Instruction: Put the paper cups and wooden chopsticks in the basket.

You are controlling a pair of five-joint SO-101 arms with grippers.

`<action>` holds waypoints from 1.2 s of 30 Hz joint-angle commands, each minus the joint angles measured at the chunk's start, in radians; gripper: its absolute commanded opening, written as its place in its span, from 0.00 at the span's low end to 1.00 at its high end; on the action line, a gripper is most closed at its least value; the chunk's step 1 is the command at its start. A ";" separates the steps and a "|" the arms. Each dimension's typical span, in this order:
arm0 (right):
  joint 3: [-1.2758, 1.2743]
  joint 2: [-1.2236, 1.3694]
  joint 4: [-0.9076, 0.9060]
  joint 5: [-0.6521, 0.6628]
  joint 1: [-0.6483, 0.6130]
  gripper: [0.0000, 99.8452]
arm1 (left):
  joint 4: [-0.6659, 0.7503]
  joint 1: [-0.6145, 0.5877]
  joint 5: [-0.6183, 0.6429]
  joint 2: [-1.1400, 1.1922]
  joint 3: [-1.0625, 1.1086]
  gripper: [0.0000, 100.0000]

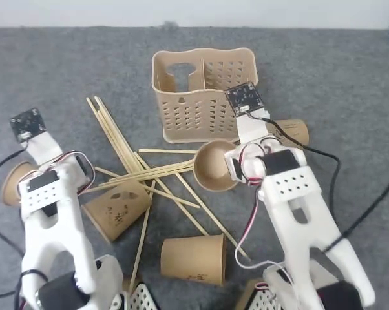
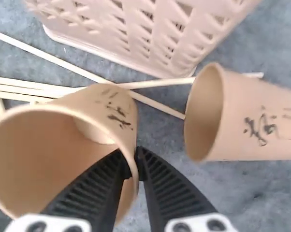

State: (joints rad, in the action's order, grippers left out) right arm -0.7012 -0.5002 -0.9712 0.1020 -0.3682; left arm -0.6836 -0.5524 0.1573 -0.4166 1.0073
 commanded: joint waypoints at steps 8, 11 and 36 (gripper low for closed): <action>0.265 -0.157 -0.282 0.120 0.081 0.01 | 0.037 0.000 0.000 0.002 -0.022 0.03; 0.374 -0.157 -0.363 0.143 0.099 0.01 | 0.038 0.000 0.000 0.002 -0.022 0.03; 1.183 0.205 -0.423 0.147 0.119 0.01 | 0.040 -0.003 0.000 0.002 -0.022 0.03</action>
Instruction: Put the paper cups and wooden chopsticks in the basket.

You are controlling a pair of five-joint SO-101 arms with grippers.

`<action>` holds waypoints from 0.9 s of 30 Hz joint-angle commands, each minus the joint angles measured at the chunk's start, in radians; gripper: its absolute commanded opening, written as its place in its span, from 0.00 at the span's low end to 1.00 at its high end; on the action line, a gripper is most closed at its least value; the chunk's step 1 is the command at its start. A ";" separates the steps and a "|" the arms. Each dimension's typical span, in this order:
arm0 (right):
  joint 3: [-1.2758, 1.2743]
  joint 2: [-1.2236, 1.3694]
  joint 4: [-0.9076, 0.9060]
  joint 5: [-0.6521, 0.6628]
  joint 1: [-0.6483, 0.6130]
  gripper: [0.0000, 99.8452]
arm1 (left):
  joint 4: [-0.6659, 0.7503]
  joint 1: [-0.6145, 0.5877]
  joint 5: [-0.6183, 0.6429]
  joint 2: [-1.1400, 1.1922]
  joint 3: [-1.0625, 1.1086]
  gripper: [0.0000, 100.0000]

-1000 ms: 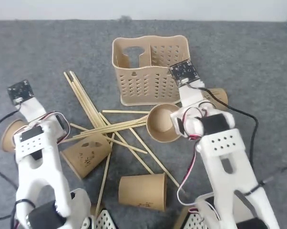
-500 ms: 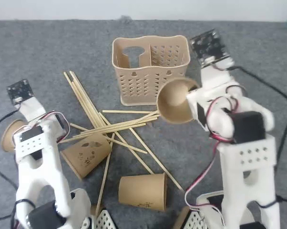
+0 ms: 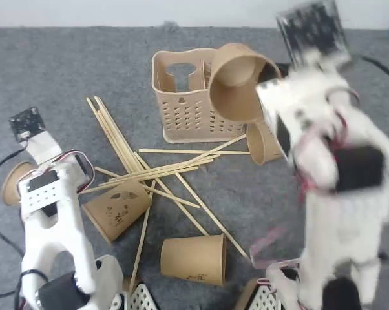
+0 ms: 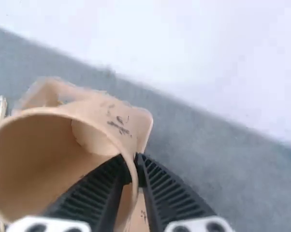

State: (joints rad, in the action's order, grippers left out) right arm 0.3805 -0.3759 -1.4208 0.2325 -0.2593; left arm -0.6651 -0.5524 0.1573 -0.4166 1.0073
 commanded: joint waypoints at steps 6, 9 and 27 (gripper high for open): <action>0.247 0.268 0.025 0.017 0.015 0.01 | 0.025 -0.003 0.000 0.003 -0.022 0.03; 0.290 0.332 0.025 0.017 0.013 0.01 | 0.025 -0.002 0.000 0.003 -0.022 0.03; 0.367 0.412 0.007 -0.066 0.021 0.26 | 0.025 0.000 0.000 0.003 -0.022 0.03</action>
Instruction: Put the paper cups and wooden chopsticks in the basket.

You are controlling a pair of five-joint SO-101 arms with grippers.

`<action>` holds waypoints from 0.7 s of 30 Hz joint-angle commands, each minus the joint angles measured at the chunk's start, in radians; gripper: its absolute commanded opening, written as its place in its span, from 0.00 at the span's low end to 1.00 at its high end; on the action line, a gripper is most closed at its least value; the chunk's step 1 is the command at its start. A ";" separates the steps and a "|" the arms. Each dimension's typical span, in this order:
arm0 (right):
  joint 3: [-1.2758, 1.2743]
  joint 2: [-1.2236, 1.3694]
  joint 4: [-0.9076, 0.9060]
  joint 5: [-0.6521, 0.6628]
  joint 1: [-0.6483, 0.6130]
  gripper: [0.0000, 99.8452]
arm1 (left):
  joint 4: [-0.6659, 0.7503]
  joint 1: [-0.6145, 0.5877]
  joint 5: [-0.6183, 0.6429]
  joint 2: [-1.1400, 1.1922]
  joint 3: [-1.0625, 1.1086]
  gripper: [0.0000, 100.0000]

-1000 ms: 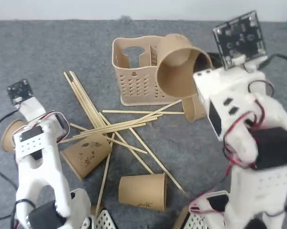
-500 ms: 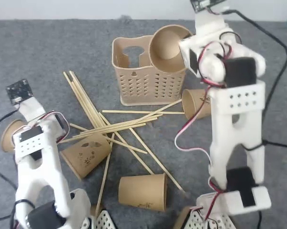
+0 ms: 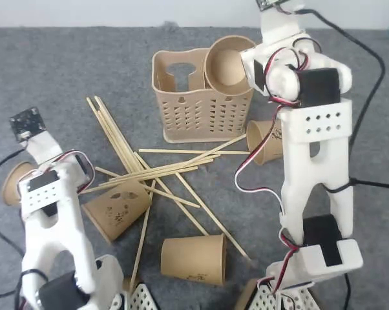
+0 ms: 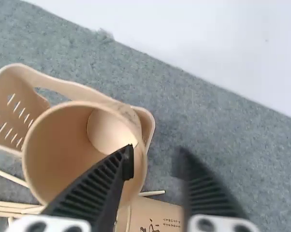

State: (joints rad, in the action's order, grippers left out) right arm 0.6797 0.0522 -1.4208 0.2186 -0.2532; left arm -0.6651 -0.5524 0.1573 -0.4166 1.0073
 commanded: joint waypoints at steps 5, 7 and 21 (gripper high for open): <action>0.207 -0.016 -0.099 -0.109 0.024 0.26 | 0.025 0.000 0.000 0.003 -0.022 0.03; 0.279 -0.016 -0.171 -0.112 0.018 0.26 | 0.025 0.000 0.000 0.003 -0.022 0.03; 0.127 -0.182 -0.375 -0.114 -0.002 0.03 | 0.025 0.000 0.000 0.003 -0.022 0.03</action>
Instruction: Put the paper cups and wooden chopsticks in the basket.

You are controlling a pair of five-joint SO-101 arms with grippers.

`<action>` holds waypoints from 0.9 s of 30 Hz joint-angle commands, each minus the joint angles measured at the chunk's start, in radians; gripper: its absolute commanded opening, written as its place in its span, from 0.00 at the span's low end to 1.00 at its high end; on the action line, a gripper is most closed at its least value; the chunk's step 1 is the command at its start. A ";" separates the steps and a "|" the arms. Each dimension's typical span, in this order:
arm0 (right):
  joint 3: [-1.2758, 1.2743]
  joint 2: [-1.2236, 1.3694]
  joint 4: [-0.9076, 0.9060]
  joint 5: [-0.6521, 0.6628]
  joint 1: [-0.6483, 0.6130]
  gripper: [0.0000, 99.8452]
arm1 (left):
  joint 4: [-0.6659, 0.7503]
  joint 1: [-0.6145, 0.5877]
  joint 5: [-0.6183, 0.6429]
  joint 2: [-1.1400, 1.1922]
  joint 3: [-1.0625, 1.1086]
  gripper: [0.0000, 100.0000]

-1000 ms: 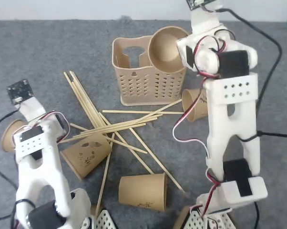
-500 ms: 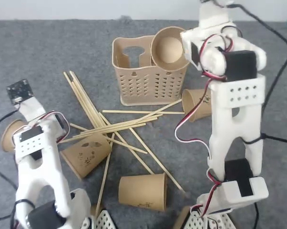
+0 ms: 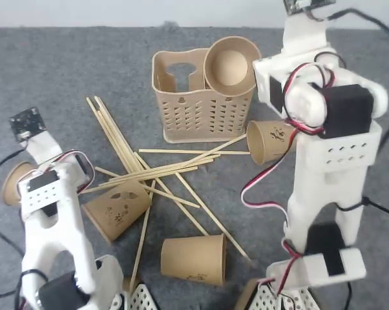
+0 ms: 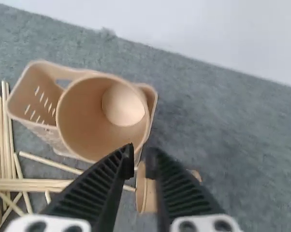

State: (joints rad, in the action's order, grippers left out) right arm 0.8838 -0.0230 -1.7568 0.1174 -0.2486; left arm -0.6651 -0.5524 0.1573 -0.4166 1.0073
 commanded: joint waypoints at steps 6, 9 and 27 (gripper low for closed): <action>-0.321 -0.228 -0.036 -0.014 -0.035 0.01 | 0.025 0.000 0.000 0.003 -0.022 0.03; -0.431 -0.278 -0.016 -0.014 -0.054 0.01 | 0.025 0.000 0.000 0.003 -0.022 0.03; -1.499 -0.736 0.877 -0.003 -0.081 0.01 | 0.025 -0.003 0.000 0.003 -0.022 0.03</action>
State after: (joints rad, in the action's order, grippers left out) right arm -0.4603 -0.6628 -1.0986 0.1143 -0.3161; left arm -0.6651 -0.5524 0.1573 -0.4166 1.0073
